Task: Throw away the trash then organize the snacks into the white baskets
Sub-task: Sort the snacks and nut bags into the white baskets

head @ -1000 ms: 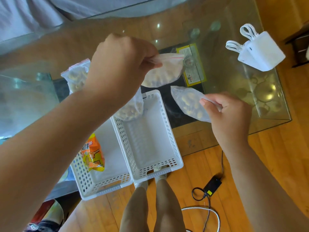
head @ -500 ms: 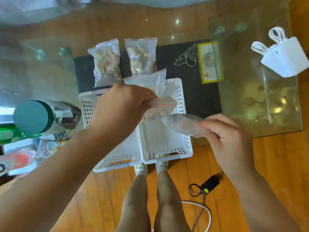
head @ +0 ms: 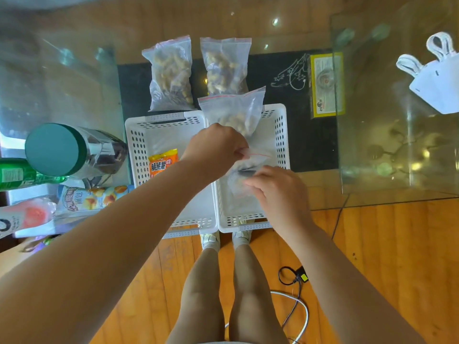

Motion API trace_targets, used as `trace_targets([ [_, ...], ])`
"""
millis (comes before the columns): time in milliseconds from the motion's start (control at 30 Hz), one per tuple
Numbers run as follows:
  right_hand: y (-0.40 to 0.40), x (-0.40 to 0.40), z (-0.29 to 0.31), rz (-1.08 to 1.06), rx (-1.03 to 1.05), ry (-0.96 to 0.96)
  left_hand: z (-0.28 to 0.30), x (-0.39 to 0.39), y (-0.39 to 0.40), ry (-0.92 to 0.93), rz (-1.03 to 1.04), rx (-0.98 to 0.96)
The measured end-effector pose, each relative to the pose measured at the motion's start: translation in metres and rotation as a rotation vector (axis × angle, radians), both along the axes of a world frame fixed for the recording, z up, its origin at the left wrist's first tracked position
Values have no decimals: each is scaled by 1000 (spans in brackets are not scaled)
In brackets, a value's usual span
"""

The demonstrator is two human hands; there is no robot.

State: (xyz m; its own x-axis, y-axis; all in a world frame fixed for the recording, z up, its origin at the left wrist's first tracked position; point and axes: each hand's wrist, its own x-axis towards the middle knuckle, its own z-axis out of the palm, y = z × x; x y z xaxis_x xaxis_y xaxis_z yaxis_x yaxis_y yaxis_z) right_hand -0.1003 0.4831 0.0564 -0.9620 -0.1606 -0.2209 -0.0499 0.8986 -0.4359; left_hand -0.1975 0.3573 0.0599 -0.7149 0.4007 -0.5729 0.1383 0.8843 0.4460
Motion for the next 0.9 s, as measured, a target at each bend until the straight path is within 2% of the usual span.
trace_targets([
  [133, -13, -12, -27, 42, 27, -149, -15, -6, 5, -72, 58, 18],
  [233, -20, -13, -38, 40, 3, -152, -20, -4, 0, -114, 144, 98],
  [433, 3, 1, -36, -155, -25, -70, -32, 0, -20, -72, 173, 31],
  [533, 9, 2, -38, -230, -186, -132, -33, -3, -21, -35, 205, 49],
  [700, 6, -17, -41, -159, -330, -135, -35, -11, -19, 43, 202, 59],
  [900, 6, -43, -60, -298, -241, -146, -39, -18, -21, 106, 170, 43],
])
